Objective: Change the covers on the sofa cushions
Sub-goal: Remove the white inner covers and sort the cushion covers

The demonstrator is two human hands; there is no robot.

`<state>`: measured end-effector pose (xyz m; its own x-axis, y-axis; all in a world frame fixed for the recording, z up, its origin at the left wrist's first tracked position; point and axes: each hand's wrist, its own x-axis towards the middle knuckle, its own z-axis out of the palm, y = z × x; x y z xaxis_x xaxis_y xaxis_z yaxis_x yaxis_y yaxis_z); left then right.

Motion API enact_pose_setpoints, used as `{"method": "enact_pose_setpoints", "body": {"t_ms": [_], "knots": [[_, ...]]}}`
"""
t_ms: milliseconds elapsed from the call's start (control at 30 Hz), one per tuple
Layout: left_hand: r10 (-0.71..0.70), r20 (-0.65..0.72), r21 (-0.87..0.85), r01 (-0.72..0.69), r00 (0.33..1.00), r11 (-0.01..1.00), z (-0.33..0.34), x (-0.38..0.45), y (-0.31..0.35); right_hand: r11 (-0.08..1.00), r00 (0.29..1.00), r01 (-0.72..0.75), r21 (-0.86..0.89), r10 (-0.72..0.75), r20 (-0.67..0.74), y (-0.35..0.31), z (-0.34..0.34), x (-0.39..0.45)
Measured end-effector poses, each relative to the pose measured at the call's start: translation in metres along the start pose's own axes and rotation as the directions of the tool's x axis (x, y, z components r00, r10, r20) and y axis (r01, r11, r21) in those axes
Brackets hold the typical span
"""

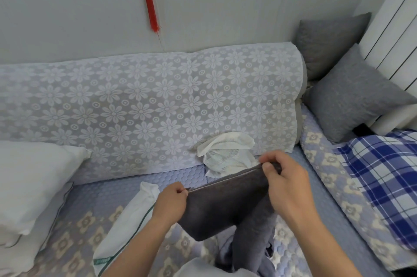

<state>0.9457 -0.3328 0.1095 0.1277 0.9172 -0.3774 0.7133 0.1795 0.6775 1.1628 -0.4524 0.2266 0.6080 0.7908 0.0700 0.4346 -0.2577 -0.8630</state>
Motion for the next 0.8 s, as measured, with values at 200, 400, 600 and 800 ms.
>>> {"method": "enact_pose_setpoints", "body": {"t_ms": [200, 400, 600, 800], "knots": [[0.356, 0.158, -0.060, -0.350, 0.921, 0.935, -0.020, -0.040, 0.047, 0.614, 0.886, 0.390, -0.686, -0.046, 0.462, 0.031, -0.005, 0.027], [0.352, 0.081, 0.150, -0.360, 0.933, 0.921, -0.017, -0.050, 0.052, 0.665, 0.773, 0.575, -0.477, -0.250, 0.583, 0.051, 0.076, -0.005], [0.101, -0.046, 0.247, -0.086, 0.994, 0.965, -0.019, -0.030, 0.003, 0.474, 0.684, 0.717, -0.512, -0.337, 0.647, 0.058, 0.088, -0.013], [-0.002, -0.092, 0.177, 0.019, 0.996, 0.984, -0.019, -0.001, -0.028, 0.461, 0.718, 0.688, -0.560, -0.325, 0.615, 0.057, 0.092, -0.010]]}}
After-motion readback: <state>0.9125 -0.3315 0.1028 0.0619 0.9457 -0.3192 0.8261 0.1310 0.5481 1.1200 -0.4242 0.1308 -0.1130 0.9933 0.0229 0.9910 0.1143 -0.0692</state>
